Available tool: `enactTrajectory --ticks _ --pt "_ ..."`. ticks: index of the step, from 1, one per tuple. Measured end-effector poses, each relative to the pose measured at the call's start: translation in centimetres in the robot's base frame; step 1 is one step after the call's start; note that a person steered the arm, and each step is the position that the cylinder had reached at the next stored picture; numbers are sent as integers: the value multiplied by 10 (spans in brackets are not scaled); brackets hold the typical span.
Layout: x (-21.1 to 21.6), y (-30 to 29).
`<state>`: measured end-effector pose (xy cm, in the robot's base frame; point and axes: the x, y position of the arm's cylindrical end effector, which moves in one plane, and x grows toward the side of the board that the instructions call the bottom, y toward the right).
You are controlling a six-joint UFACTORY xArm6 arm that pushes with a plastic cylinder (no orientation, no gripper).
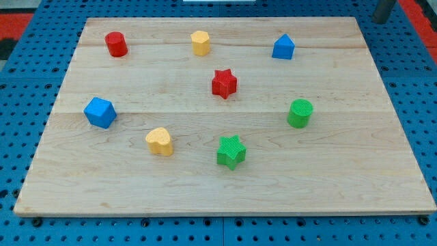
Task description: Push red star towards the blue cube
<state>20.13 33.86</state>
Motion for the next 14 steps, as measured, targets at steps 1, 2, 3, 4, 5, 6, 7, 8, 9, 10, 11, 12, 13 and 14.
enactTrajectory --ticks 1,2,3,4,5,6,7,8,9,10,11,12,13,14 --pt "-1 0" --pt "0 -1" --pt "13 2" --pt "14 2" --pt "15 2" --pt "21 6" --pt "54 6" --pt "82 -3" --pt "85 -3" --pt "86 -7" --pt "90 -26" --pt "90 -31" --pt "108 -55" --pt "150 -113"
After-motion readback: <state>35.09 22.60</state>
